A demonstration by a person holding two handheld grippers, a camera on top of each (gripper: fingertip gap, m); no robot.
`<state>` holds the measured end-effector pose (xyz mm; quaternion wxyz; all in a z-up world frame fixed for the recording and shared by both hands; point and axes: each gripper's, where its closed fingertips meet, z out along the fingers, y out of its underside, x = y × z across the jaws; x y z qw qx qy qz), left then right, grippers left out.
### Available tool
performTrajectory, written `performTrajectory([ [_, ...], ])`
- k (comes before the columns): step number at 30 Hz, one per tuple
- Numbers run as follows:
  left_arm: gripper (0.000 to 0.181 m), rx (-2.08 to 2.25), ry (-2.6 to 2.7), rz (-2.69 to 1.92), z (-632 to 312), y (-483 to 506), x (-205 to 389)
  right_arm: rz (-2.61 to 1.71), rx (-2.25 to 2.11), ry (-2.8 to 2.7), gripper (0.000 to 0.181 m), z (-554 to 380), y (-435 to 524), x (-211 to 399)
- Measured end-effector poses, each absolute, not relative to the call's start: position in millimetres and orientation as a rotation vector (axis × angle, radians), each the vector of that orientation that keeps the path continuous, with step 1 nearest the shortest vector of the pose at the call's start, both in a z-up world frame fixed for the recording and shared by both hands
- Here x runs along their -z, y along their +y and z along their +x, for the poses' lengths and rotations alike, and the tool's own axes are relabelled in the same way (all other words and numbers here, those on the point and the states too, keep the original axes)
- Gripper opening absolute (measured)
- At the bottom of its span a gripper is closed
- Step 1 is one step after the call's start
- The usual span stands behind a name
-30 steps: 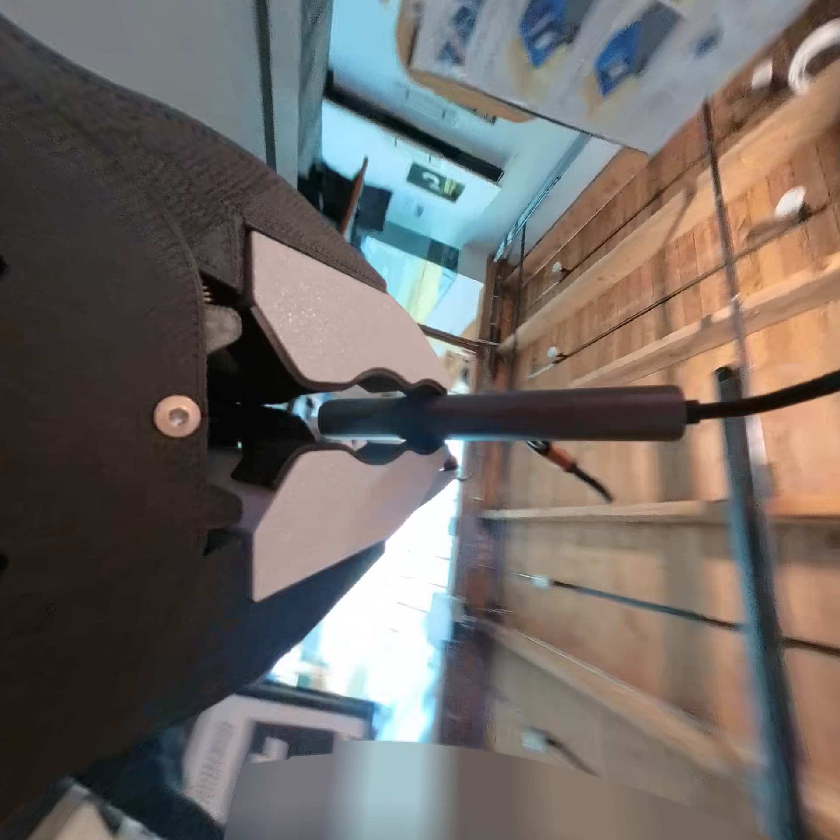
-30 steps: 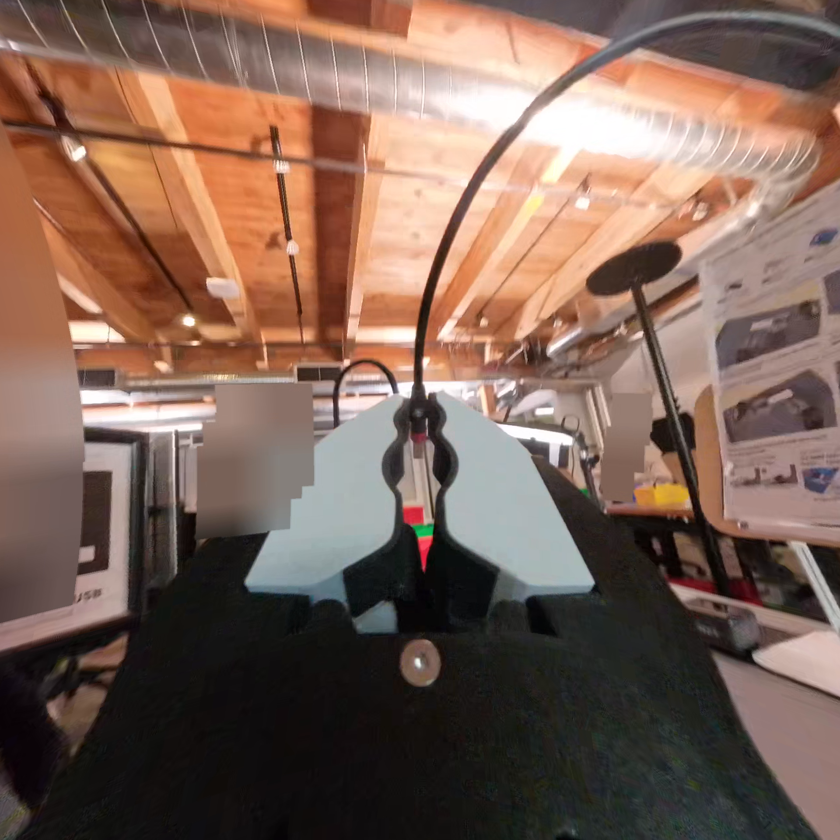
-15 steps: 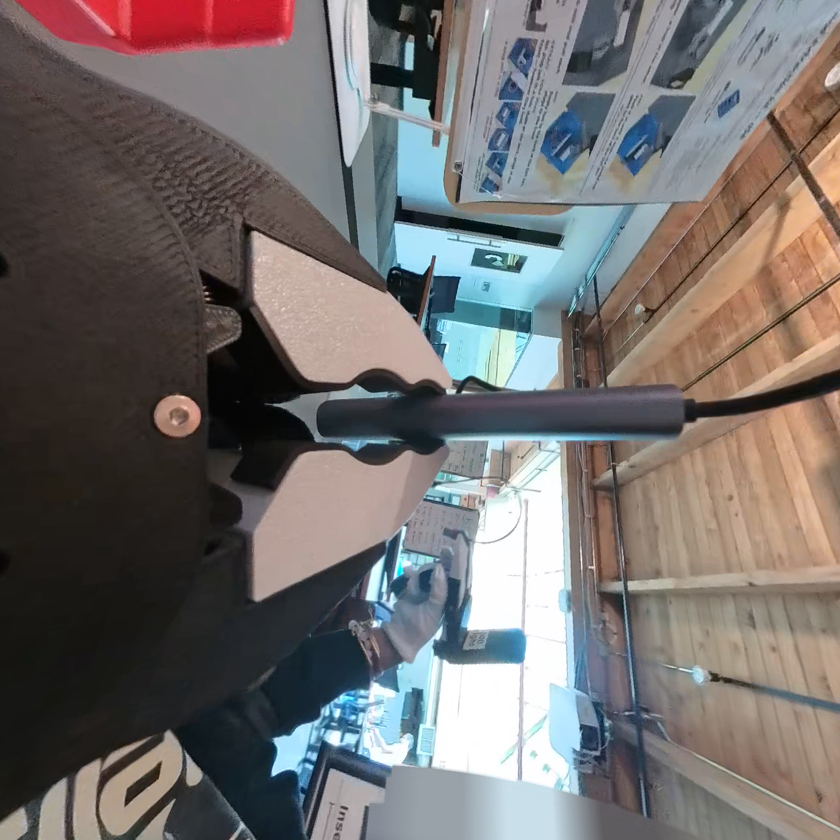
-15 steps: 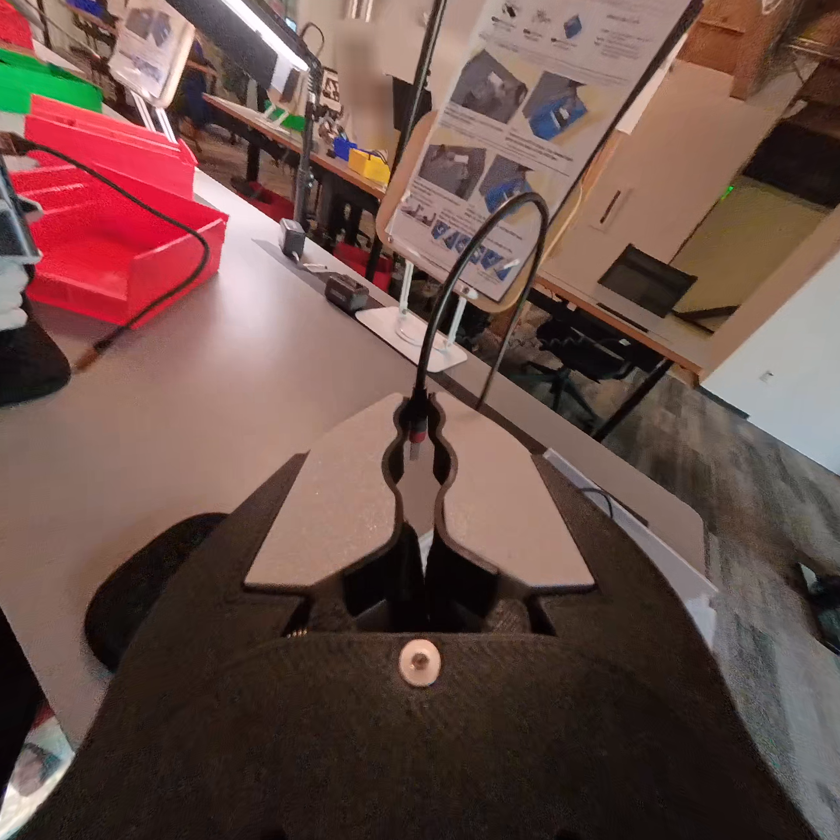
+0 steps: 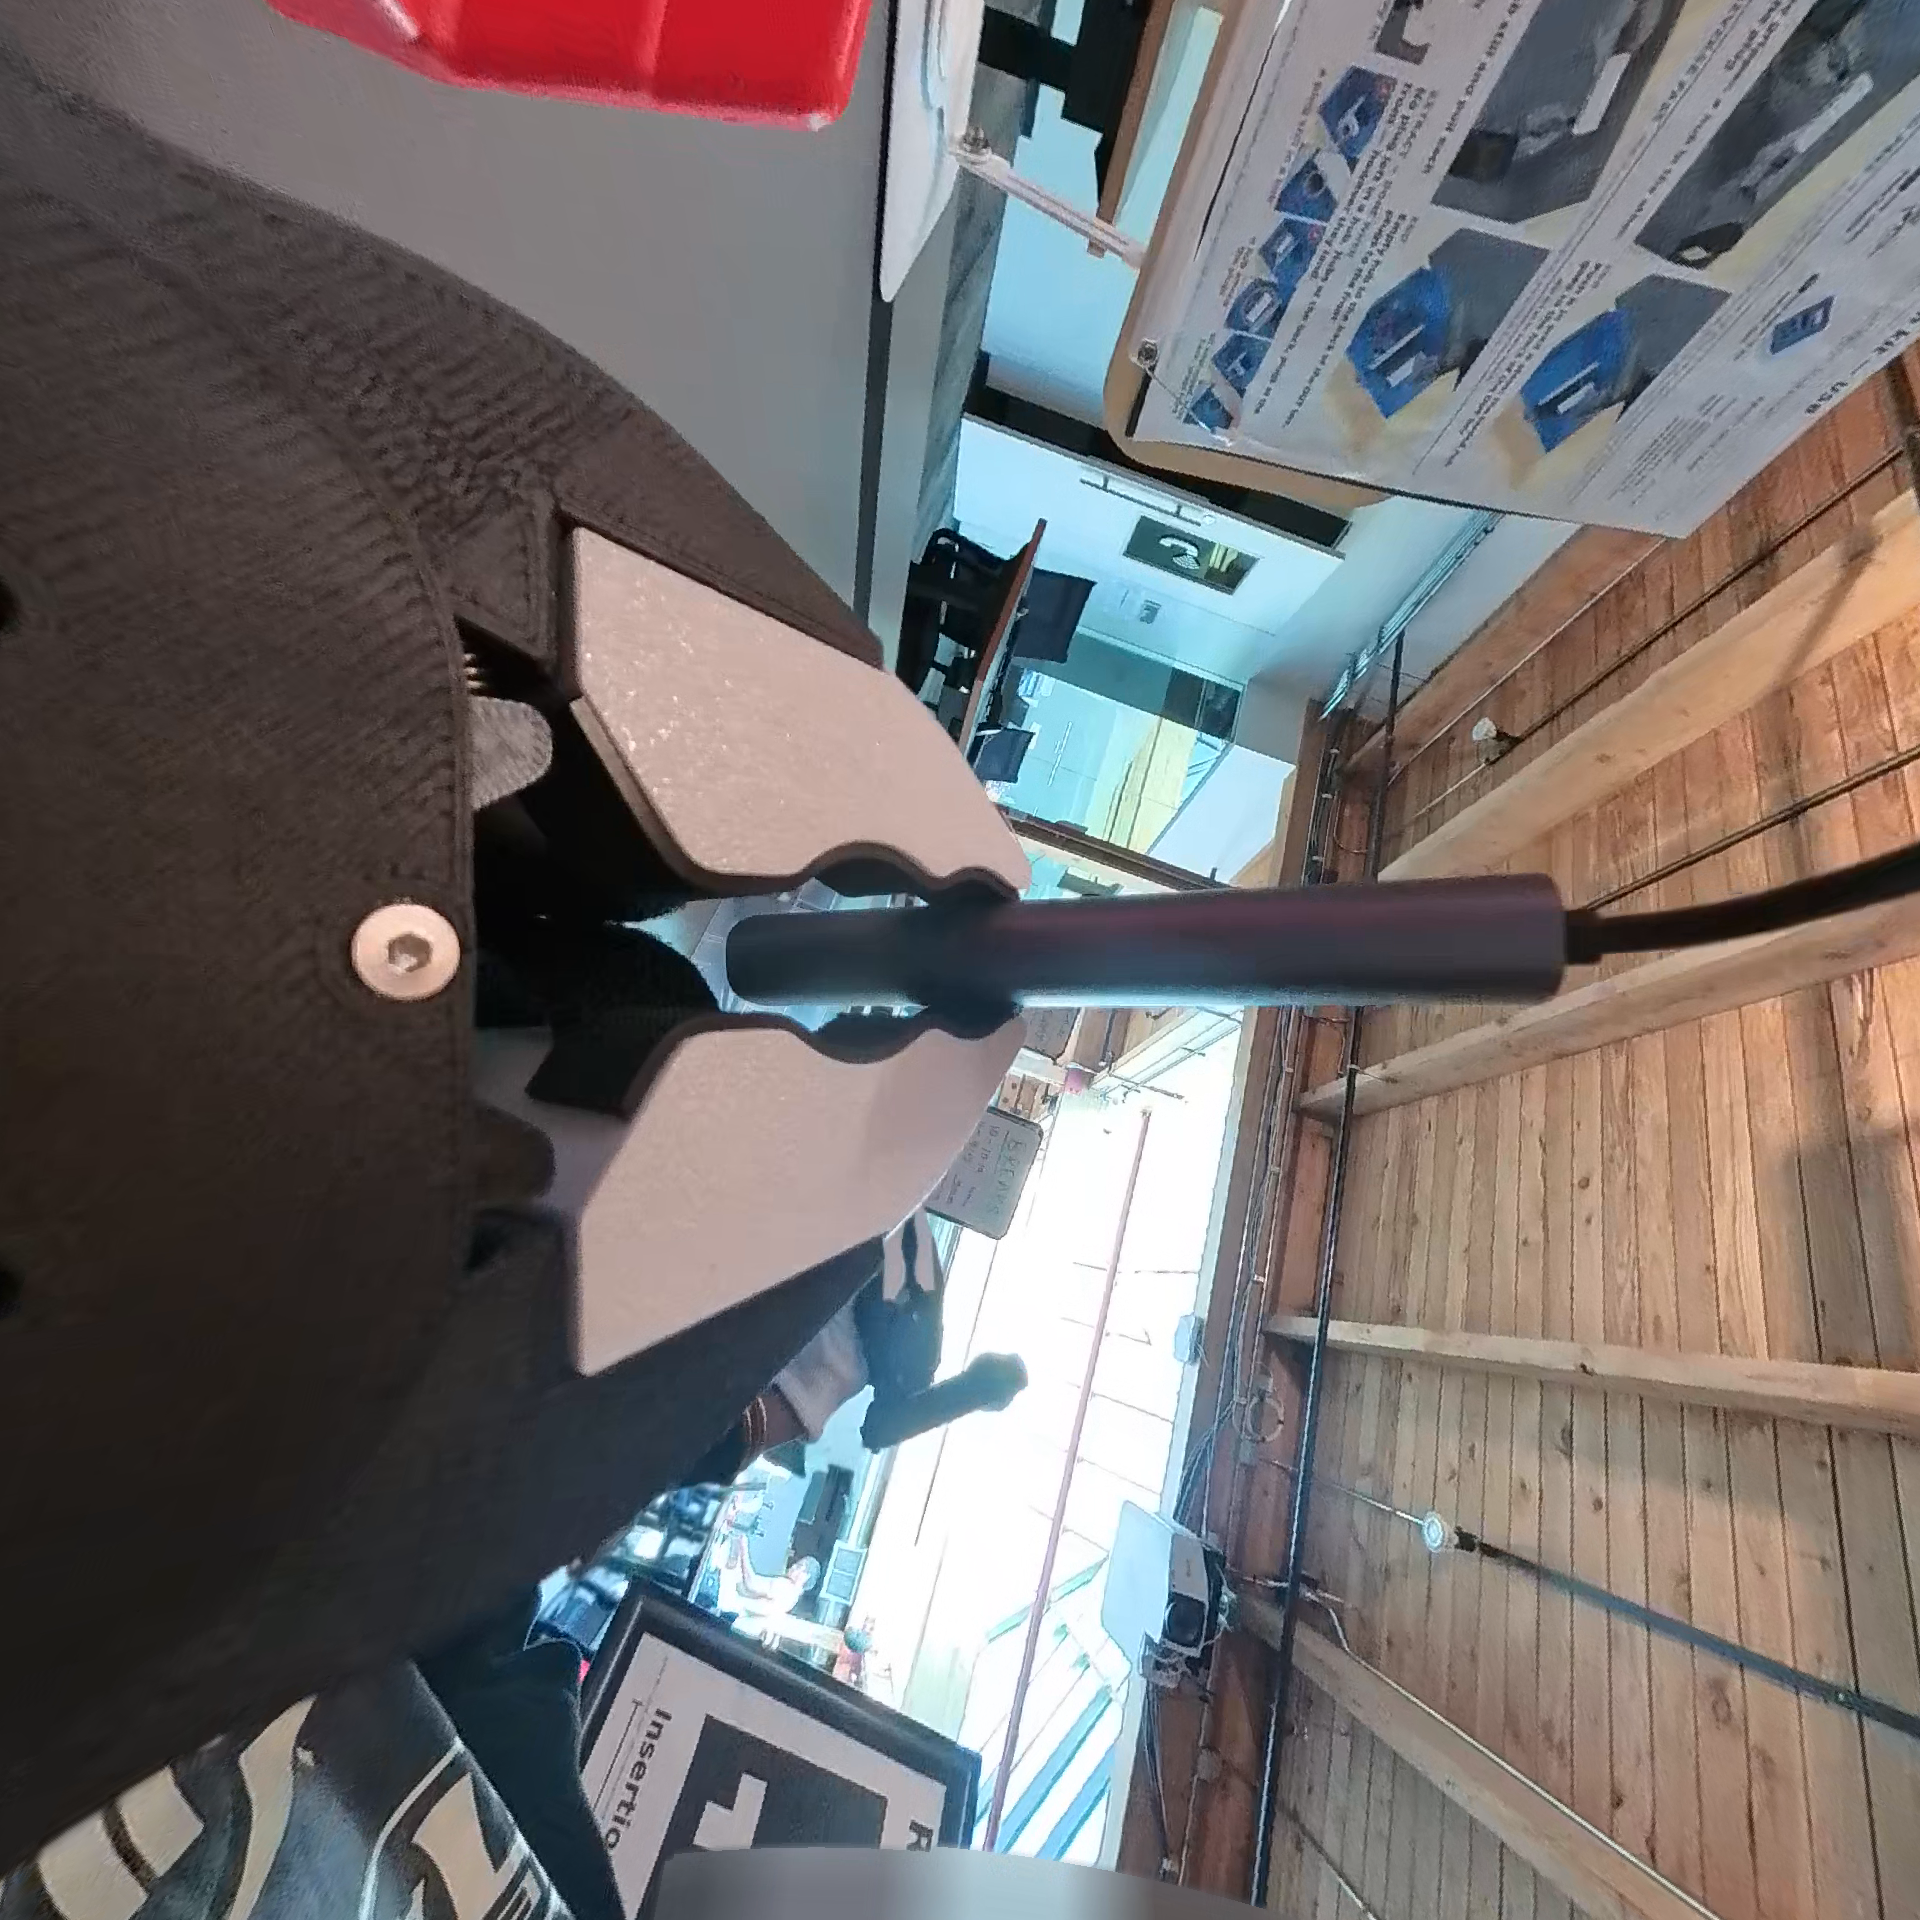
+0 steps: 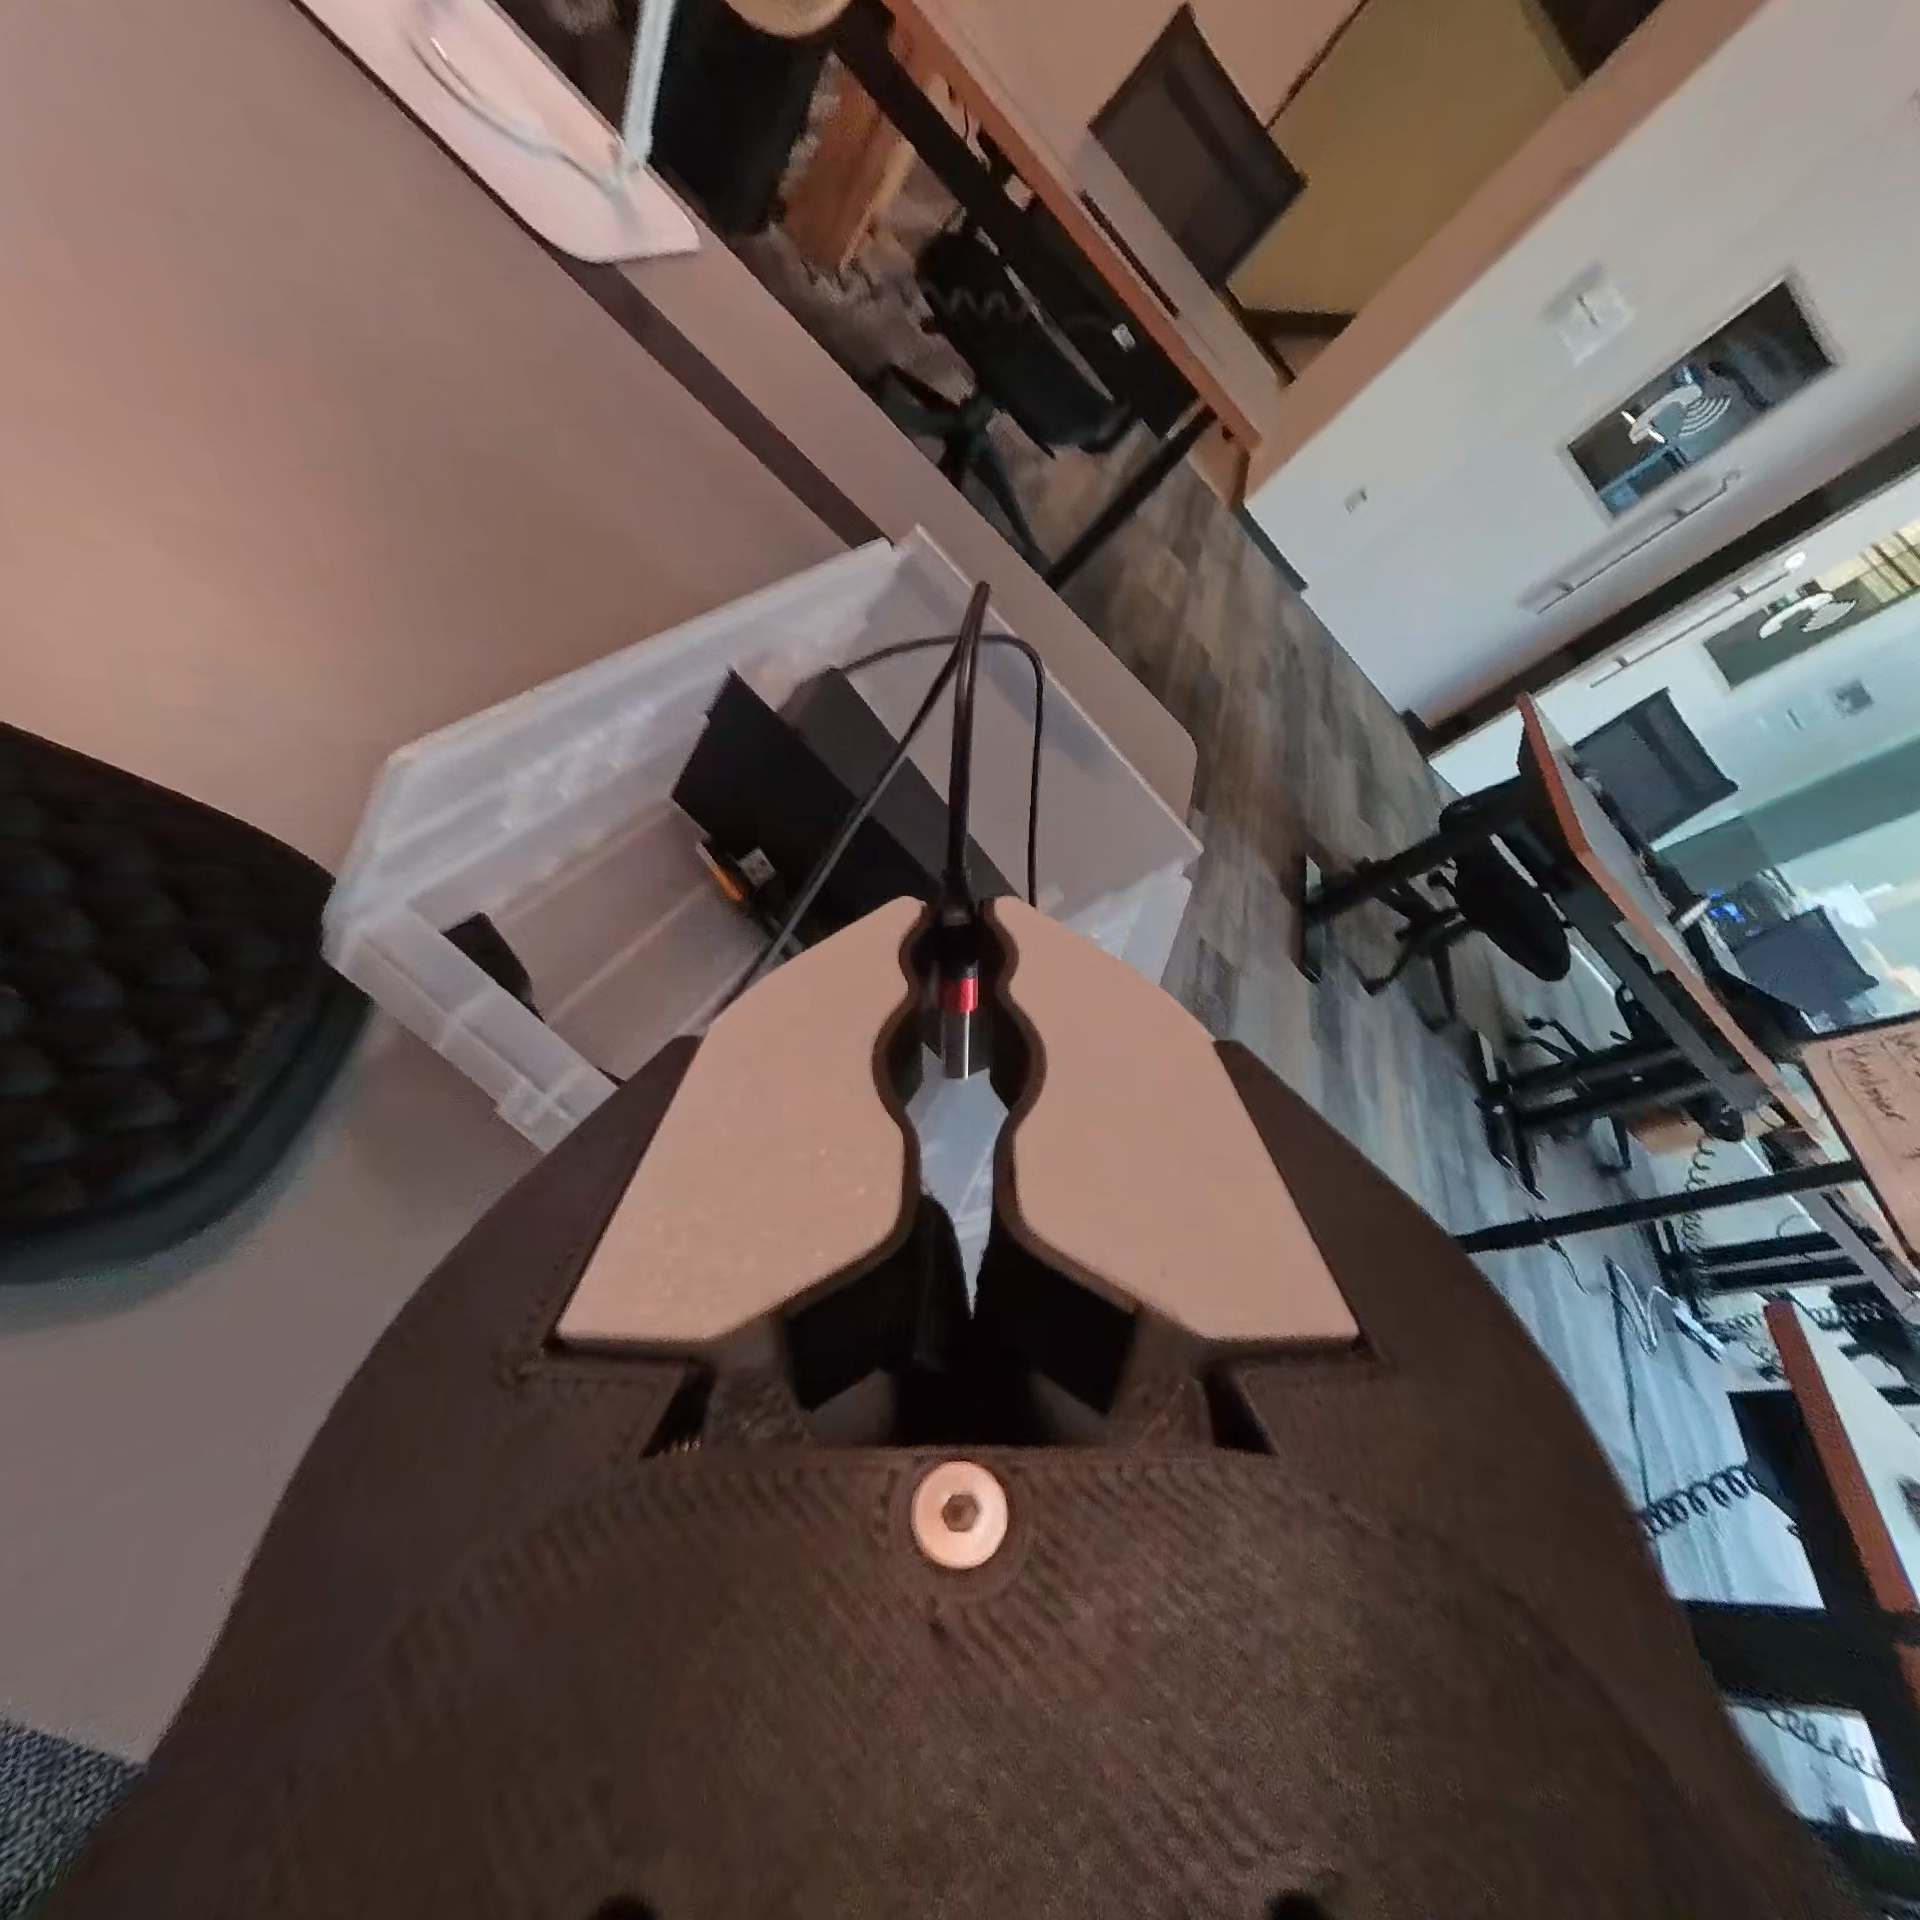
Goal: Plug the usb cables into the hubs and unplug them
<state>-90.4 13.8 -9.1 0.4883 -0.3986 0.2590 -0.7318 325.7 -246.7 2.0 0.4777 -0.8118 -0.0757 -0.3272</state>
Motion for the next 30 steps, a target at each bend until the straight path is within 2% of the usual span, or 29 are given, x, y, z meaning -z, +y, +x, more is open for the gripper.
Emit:
performTrajectory([
  [6, 0.017, 1.768, 0.647, -0.968, -89.0, 11.9, 9.5, -2.12, 0.843, -0.285, 0.007, 346.8, -236.1, 37.9],
  [13, 0.017, 1.774, 0.639, -0.973, -89.5, 13.1, 10.3, -2.326, 0.46, -0.299, 0.007, 340.9, -217.3, 104.2],
  [18, 0.017, 1.774, 0.648, -0.978, -88.4, 12.2, 11.0, -2.419, 0.269, -0.135, 0.012, 339.6, -217.7, 123.6],
  [25, 0.017, 1.776, 0.667, -0.978, -86.6, 10.0, 11.7, -2.176, 0.161, -0.054, 0.041, 331.5, -206.5, 79.6],
  [30, 0.017, 1.764, 0.683, -0.974, -85.3, 8.2, 11.7, -1.724, 0.164, -0.042, 0.043, 314.1, -200.8, -10.1],
])
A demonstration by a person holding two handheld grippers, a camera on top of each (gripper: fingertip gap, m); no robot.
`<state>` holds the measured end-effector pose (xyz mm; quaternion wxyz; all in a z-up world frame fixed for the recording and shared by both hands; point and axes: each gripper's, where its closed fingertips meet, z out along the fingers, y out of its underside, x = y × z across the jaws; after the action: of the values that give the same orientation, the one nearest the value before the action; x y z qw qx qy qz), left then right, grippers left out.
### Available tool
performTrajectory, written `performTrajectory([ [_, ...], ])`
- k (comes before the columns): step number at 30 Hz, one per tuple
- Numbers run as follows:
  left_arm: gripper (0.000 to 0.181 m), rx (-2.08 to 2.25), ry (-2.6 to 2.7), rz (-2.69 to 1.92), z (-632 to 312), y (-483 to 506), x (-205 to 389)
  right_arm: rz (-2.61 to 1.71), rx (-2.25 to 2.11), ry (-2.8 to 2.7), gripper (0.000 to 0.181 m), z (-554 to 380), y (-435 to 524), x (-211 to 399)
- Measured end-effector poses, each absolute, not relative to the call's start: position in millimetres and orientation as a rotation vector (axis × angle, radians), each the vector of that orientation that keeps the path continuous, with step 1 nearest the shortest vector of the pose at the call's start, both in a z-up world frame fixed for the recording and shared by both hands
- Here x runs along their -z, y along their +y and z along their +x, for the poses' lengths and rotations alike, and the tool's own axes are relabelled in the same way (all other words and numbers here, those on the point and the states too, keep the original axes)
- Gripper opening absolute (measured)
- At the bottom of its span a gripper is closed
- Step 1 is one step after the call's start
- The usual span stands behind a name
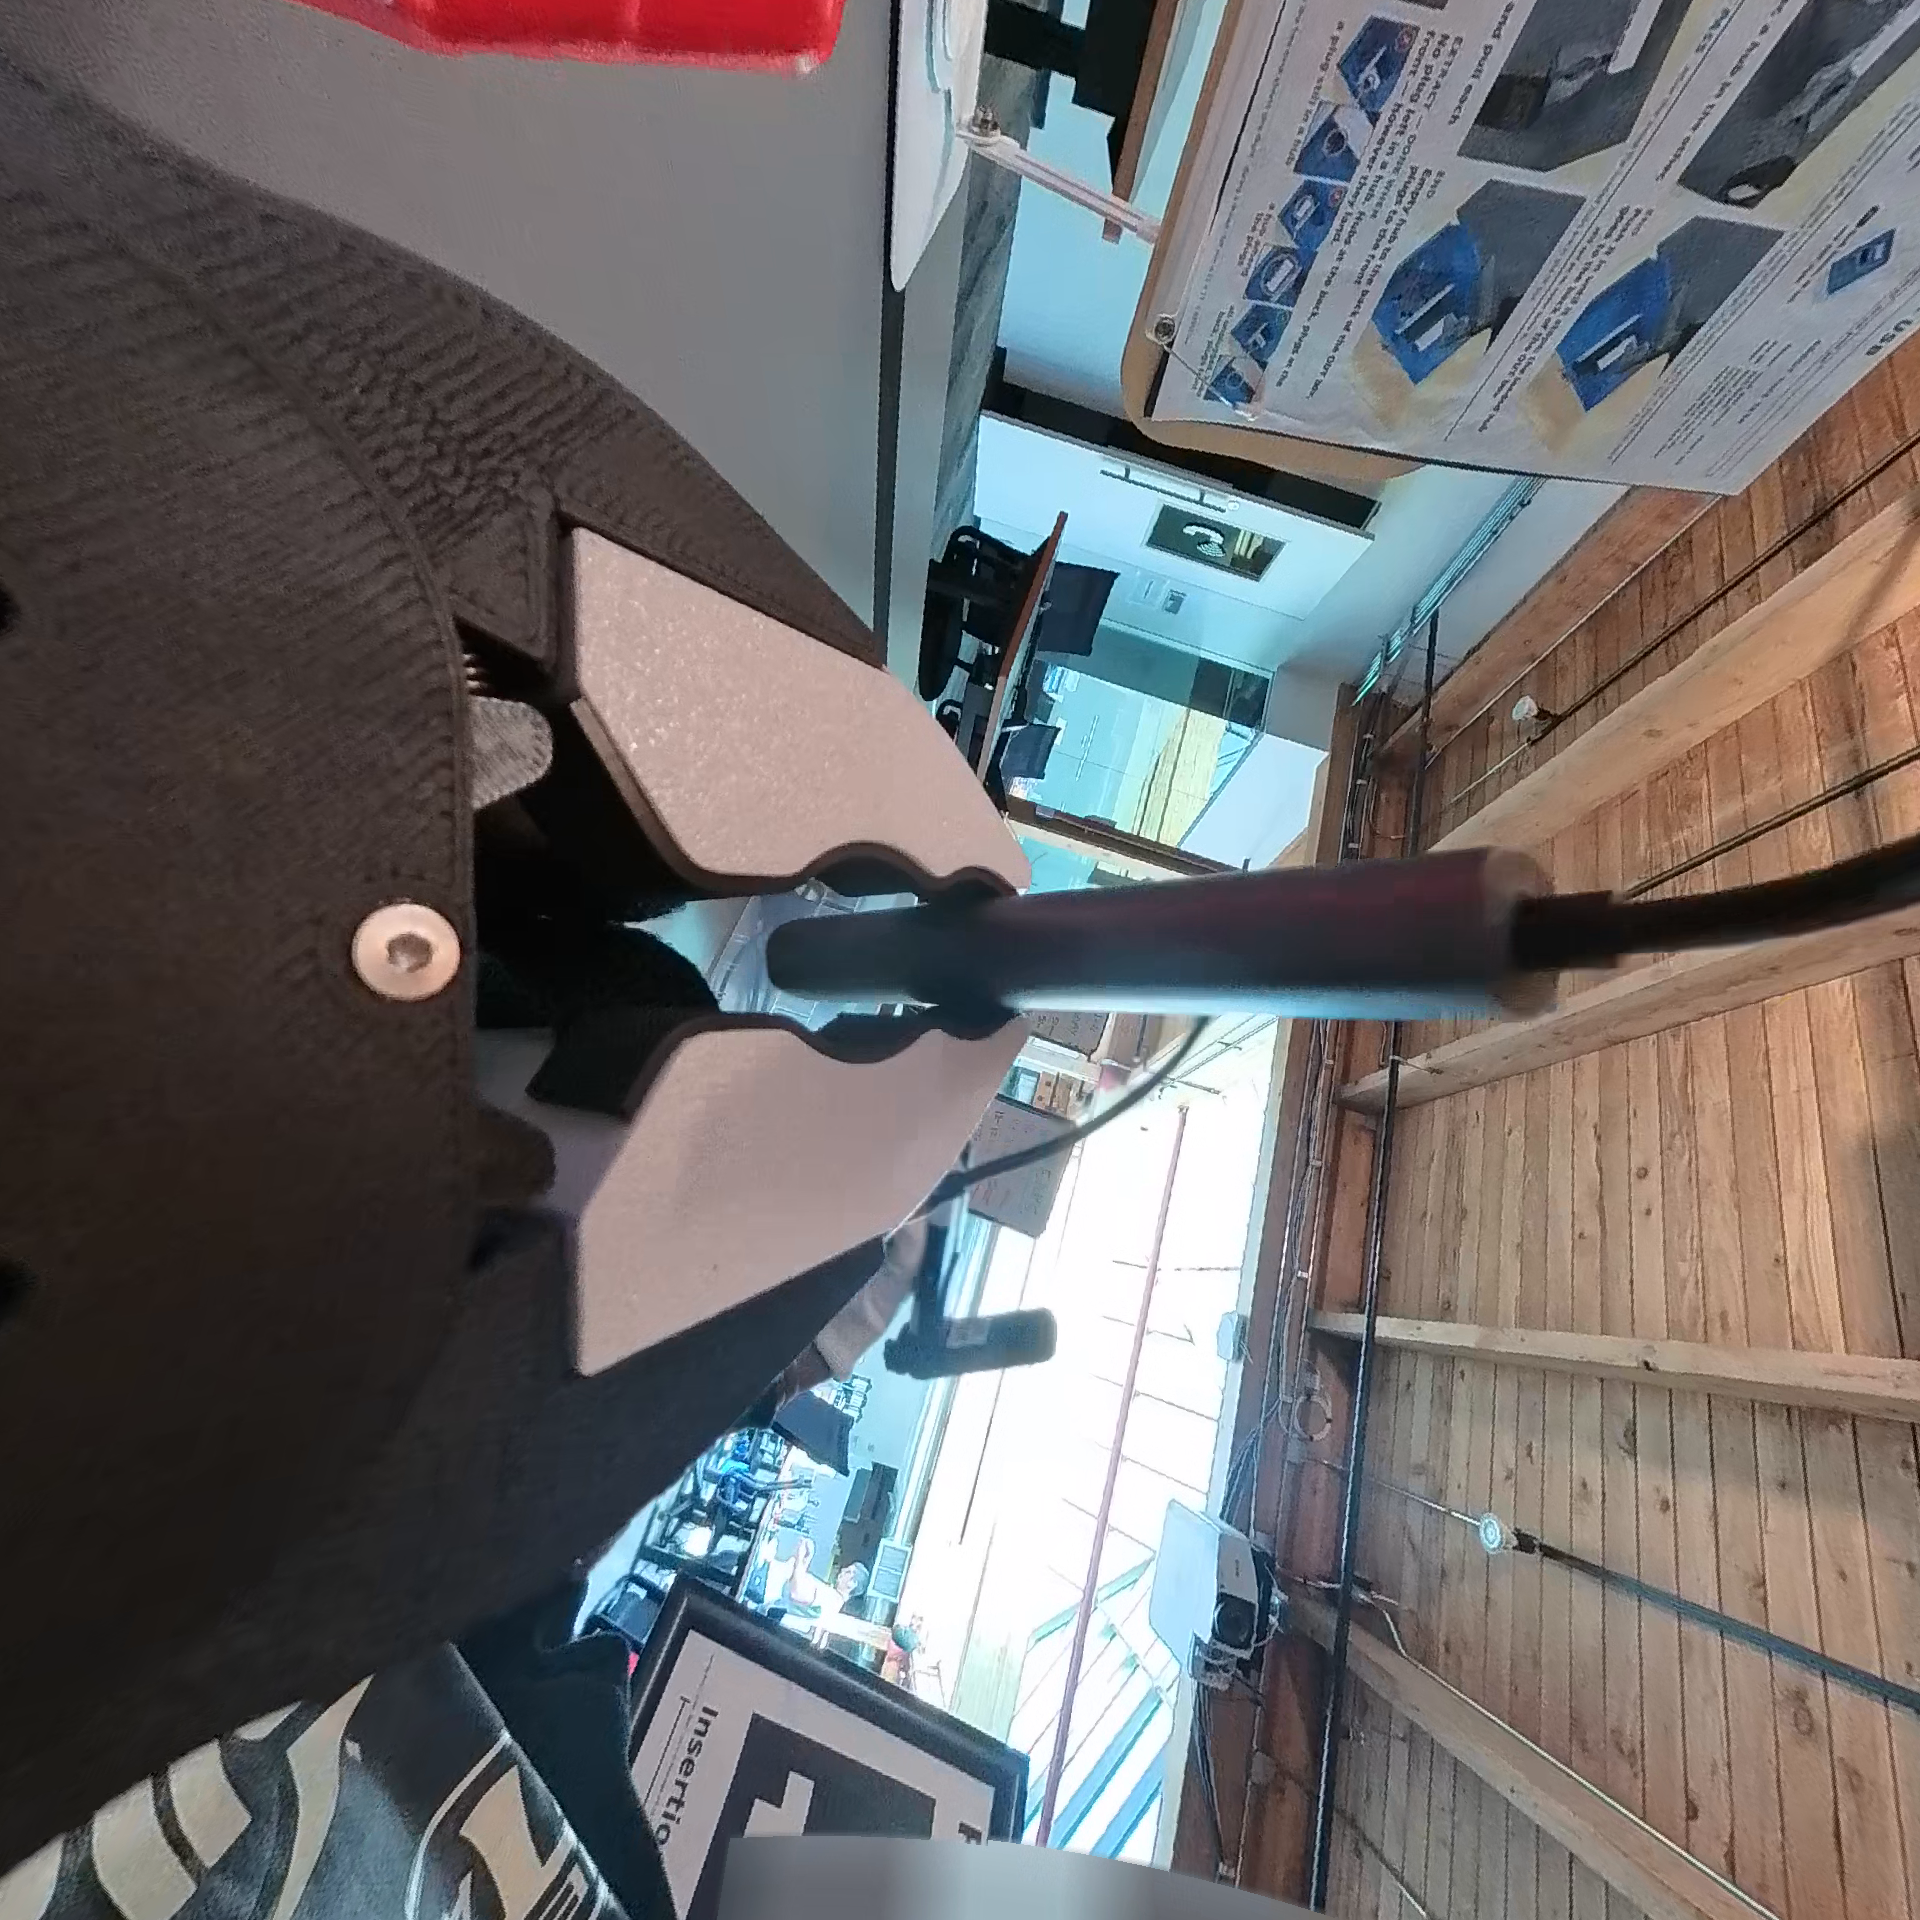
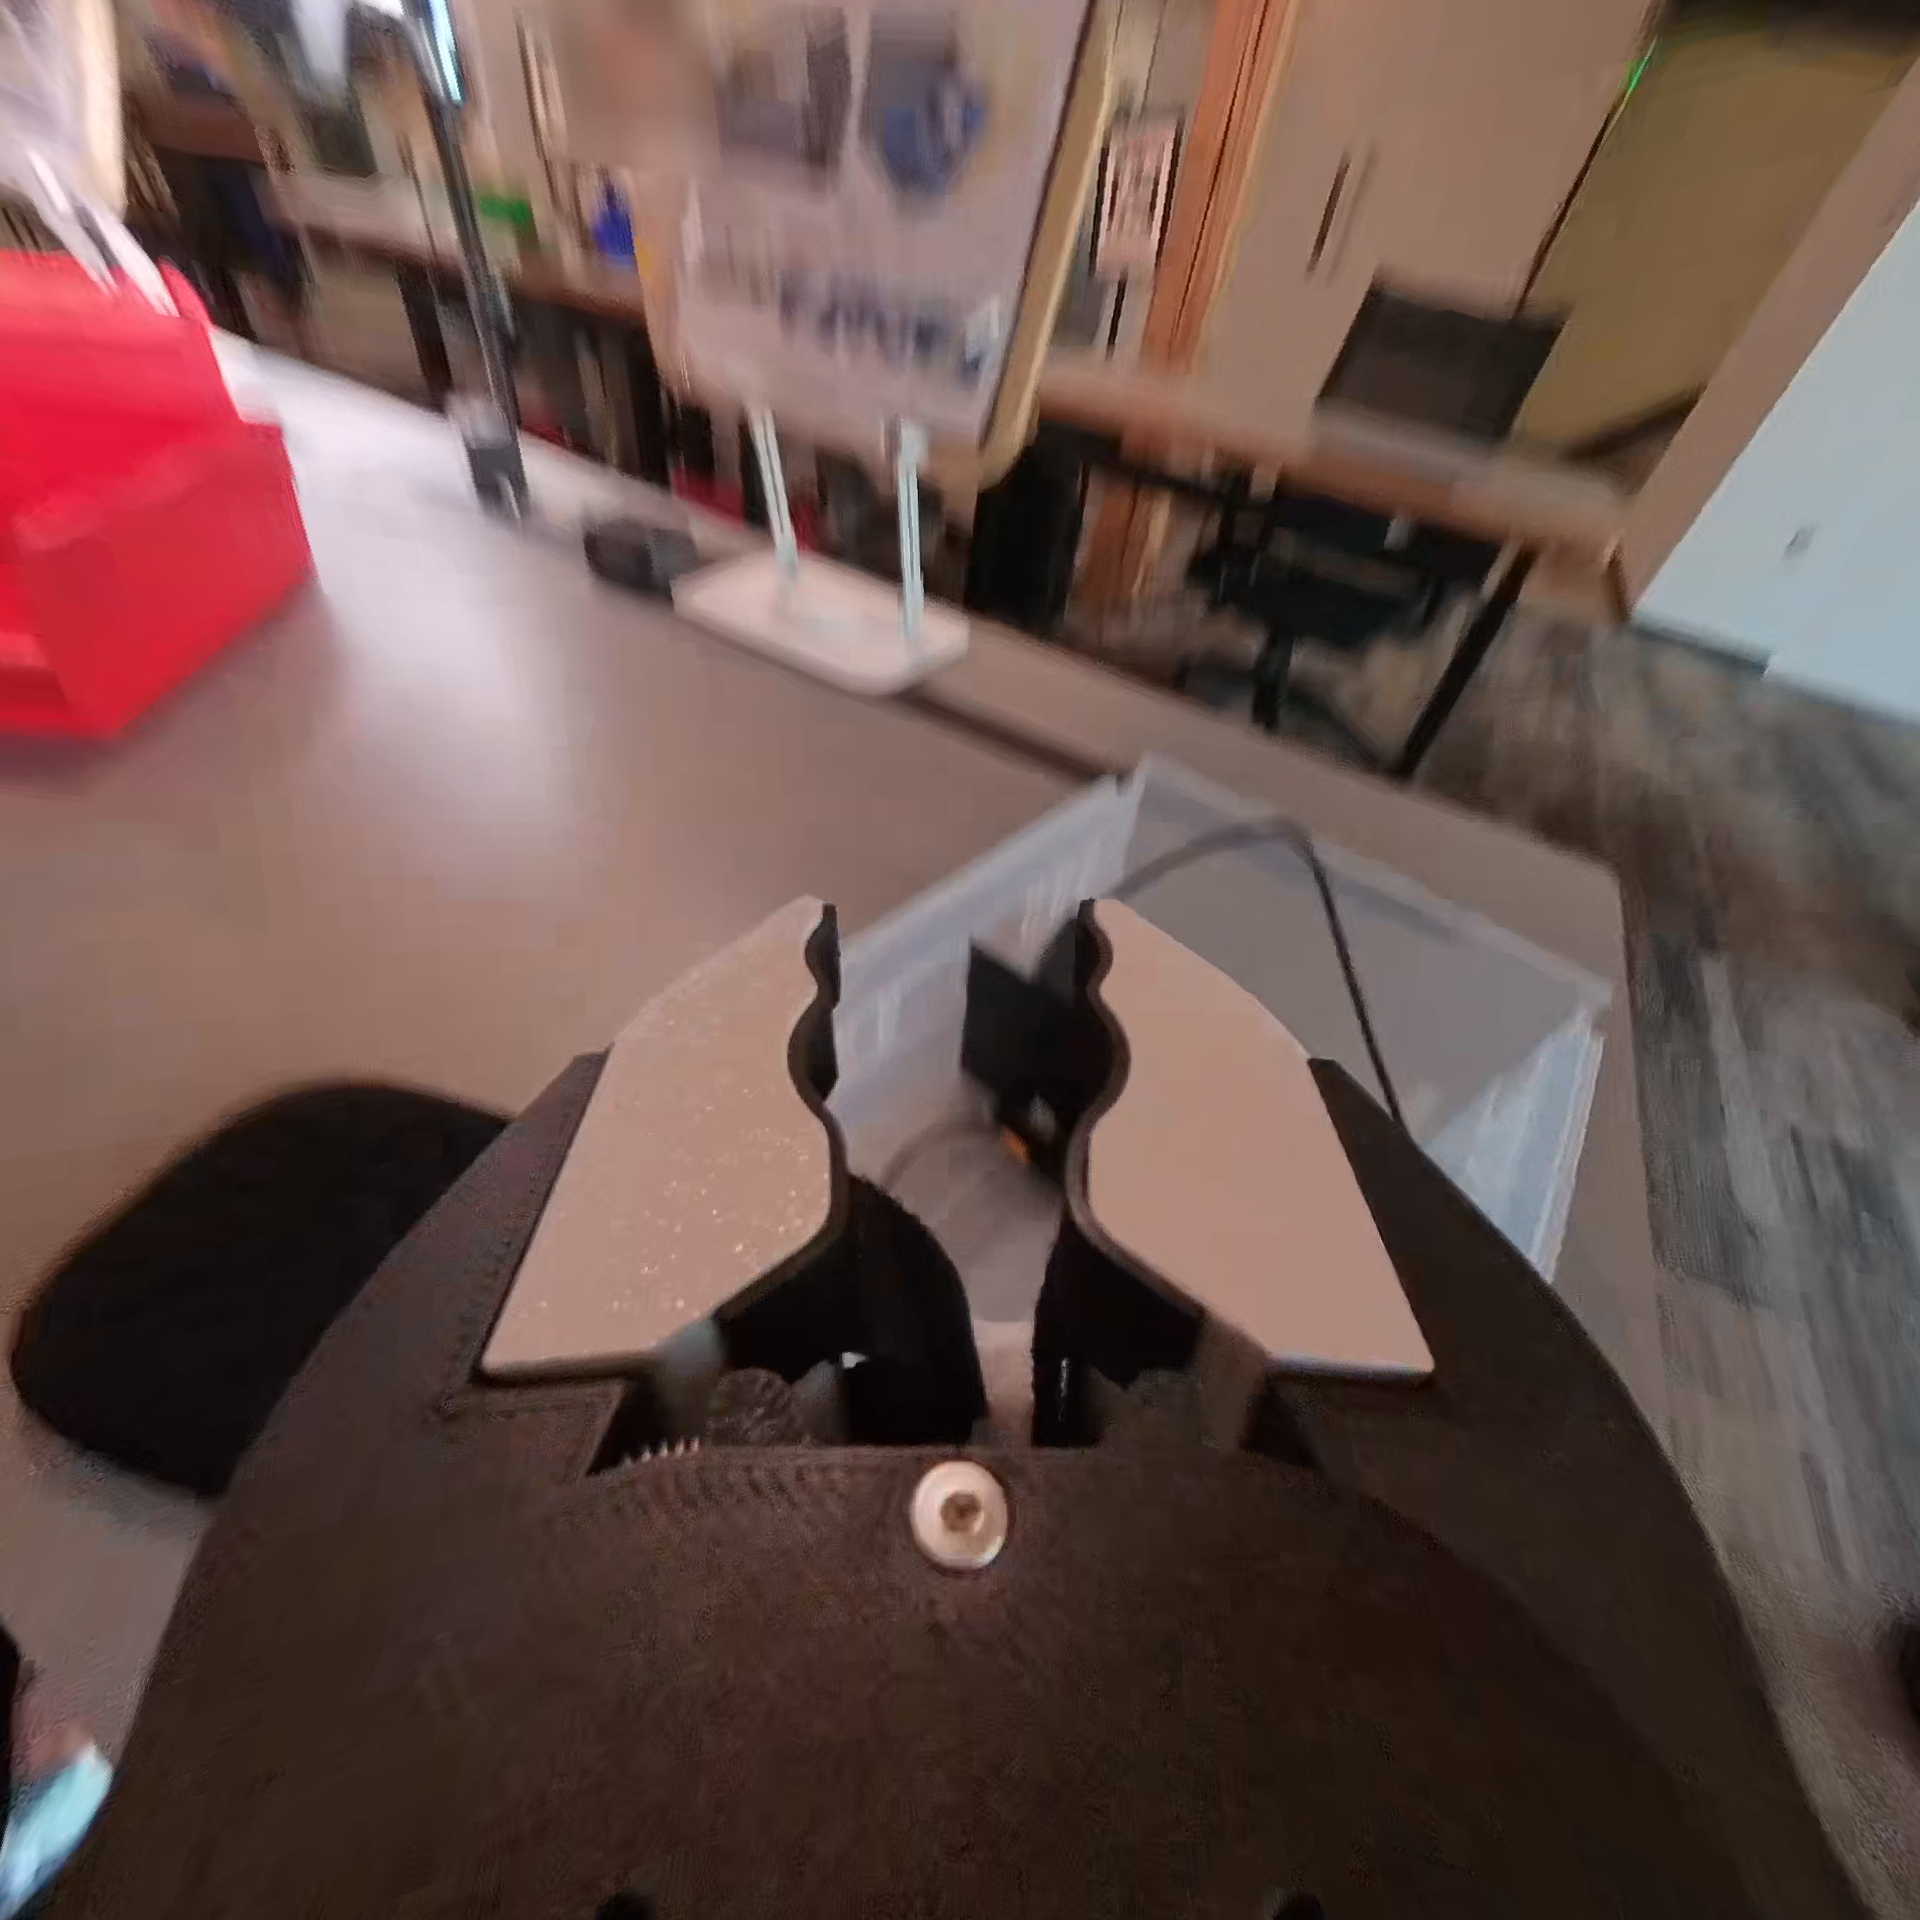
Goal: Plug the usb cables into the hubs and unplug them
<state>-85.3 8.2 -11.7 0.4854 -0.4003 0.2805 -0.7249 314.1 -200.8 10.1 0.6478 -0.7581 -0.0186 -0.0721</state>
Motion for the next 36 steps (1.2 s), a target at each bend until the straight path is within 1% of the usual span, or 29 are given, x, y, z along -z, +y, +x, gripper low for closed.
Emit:
performTrajectory([
  [3, 0.017, 1.754, 0.695, -0.969, -84.7, 6.4, 11.5, -1.485, 0.037, -0.054, 0.04, 288.6, -203.4, -56.1],
  [5, 0.017, 1.746, 0.706, -0.967, -84.2, 5.1, 11.5, -1.426, -0.086, -0.123, 0.038, 263.1, -201.4, -69.2],
  [7, 0.017, 1.743, 0.727, -0.962, -82.9, 2.3, 11.5, -1.437, -0.161, -0.221, 0.037, 237.3, -195.0, -70.3],
  [11, 0.017, 1.695, 0.824, -0.96, -75.6, -8.3, 14.4, -1.52, -0.14, -0.411, 0.038, 192.4, -175.9, -62.9],
  [14, 0.017, 1.625, 0.946, -0.985, -64.4, -19.0, 22.6, -1.547, -0.234, -0.684, 0.038, 131.8, -173.8, -52.6],
  [18, 0.017, 1.441, 1.128, -1.059, -45.8, -28.2, 43.1, -1.32, -0.354, -1.003, 0.038, 33.6, -188.1, -71.9],
  [21, 0.016, 1.317, 1.241, -1.064, -37.3, -35.6, 54.4, -1.17, -0.415, -1.098, 0.036, -33.6, -197.7, -84.3],
  [23, 0.016, 1.229, 1.3, -1.075, -32.8, -37.3, 62.3, -1.198, -0.357, -1.162, 0.033, -62.8, -190.3, -69.8],
  [26, 0.016, 1.079, 1.393, -1.073, -26.3, -41.1, 74.3, -1.345, -0.198, -1.173, 0.027, -76.9, -155.3, -37.4],
  [28, 0.016, 0.976, 1.422, -1.06, -23.2, -41.1, 78.8, -1.536, -0.23, -1.142, 0.022, -82.1, -132.2, -6.6],
  [29, 0.015, 0.944, 1.428, -1.049, -22.5, -41.4, 79.4, -1.664, -0.289, -1.106, 0.022, -85.0, -121.9, 11.9],
  [32, 0.015, 0.944, 1.409, -1.04, -23.3, -40.9, 76.5, -1.887, -0.261, -0.933, 0.036, -76.4, -79.2, 52.7],
  [33, 0.015, 0.956, 1.395, -1.045, -24.4, -39.6, 75.2, -1.915, -0.223, -0.884, 0.043, -69.8, -66.6, 60.4],
  [34, 0.015, 0.979, 1.387, -1.05, -25.4, -39.5, 74.3, -1.918, -0.218, -0.835, 0.052, -65.2, -56.6, 63.4],
  [35, 0.015, 1.01, 1.385, -1.056, -25.9, -40.1, 74.0, -1.89, -0.242, -0.79, 0.057, -62.8, -48.7, 61.4],
  [36, 0.015, 1.044, 1.389, -1.061, -26.1, -41.3, 74.2, -1.833, -0.297, -0.766, 0.057, -64.0, -44.8, 55.2],
])
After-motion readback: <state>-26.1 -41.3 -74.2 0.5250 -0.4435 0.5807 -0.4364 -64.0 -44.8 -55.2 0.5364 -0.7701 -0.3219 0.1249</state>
